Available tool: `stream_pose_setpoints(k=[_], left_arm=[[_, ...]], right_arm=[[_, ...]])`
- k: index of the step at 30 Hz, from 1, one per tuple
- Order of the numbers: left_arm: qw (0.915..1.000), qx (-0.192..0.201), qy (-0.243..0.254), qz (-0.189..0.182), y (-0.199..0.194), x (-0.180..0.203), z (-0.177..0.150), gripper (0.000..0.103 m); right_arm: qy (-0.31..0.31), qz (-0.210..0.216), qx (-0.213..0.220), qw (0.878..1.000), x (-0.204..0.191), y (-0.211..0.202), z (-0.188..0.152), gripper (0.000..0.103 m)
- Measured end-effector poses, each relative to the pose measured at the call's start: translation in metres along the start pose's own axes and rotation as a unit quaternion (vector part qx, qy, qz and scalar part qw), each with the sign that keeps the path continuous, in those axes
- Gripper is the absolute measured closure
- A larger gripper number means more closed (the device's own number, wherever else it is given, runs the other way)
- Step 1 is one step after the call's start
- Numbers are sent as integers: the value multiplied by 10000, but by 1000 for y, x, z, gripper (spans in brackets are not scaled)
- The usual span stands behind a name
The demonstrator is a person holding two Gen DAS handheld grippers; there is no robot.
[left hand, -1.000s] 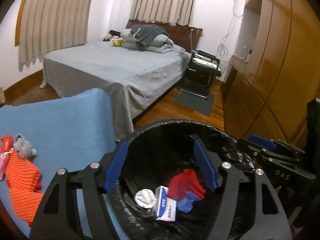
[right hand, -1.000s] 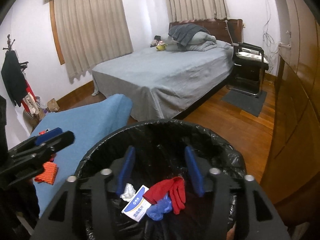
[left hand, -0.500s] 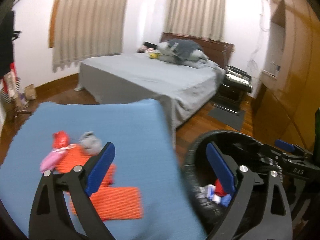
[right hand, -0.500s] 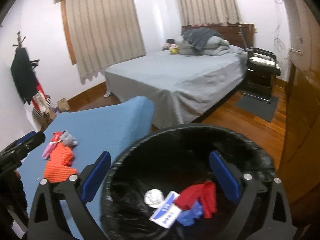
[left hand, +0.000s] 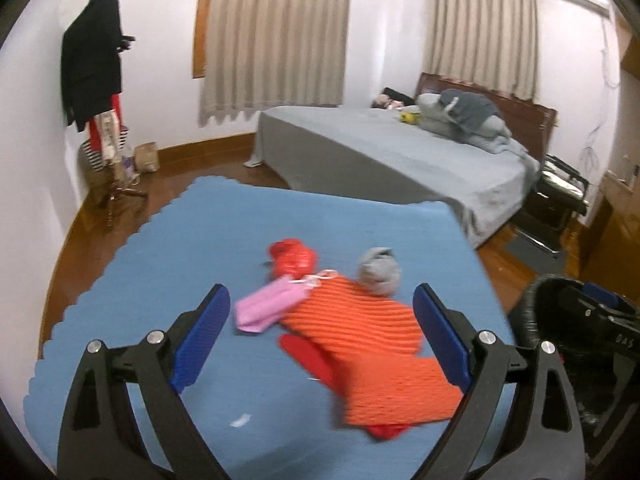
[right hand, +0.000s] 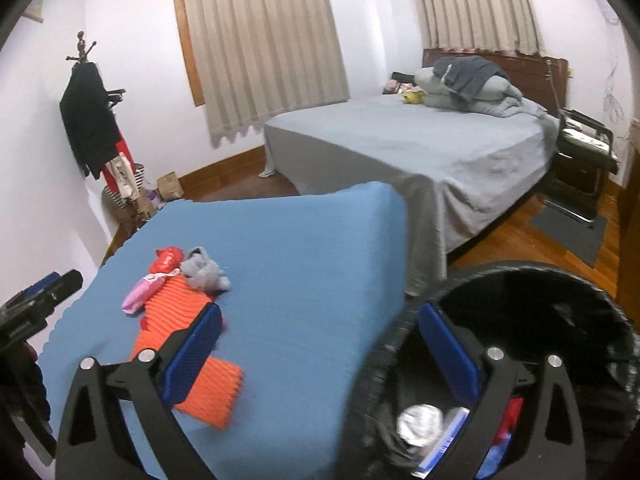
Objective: Collect trash
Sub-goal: 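Move the left gripper to the pink mask packet and grasp it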
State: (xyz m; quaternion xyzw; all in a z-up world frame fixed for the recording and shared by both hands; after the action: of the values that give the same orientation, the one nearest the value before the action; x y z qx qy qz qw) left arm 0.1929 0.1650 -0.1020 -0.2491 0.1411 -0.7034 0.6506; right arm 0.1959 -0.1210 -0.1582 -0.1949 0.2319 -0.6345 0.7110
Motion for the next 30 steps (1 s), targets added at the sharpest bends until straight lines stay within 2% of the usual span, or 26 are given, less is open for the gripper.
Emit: stream_pose_setpoints(k=[4,11,21,30], left_arm=[[9998,-36,-122,160,8,-27,0,13],[9982,-358,-329,337,44,-70,-7,13],[9947,-735,-600,386,81,-95,-20,25],[9903,-1078,-845,250,102,-105,-33,26]], right_arm=[[-80,88,12,9999,-25,16,5,6],[-203,121,-95,9997,-57,50,9,6],[-409,95,-262,9988,-85,80,7,6],[-508,127,-319,9981,-94,89,3,6]])
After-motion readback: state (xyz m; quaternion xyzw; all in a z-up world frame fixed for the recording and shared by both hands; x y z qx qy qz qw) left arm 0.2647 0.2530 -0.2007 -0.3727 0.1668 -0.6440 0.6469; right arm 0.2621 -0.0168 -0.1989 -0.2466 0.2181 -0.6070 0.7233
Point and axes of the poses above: each gripper's, at about its wrist camera, not at the fingertips, and y roughly the way its jaws point, x to its right, z to its top, the point moved 4 cm from there along y, roughly the way its jaws point, and after that the axes turned 10 degrees about -z, right-handed, at the moved point
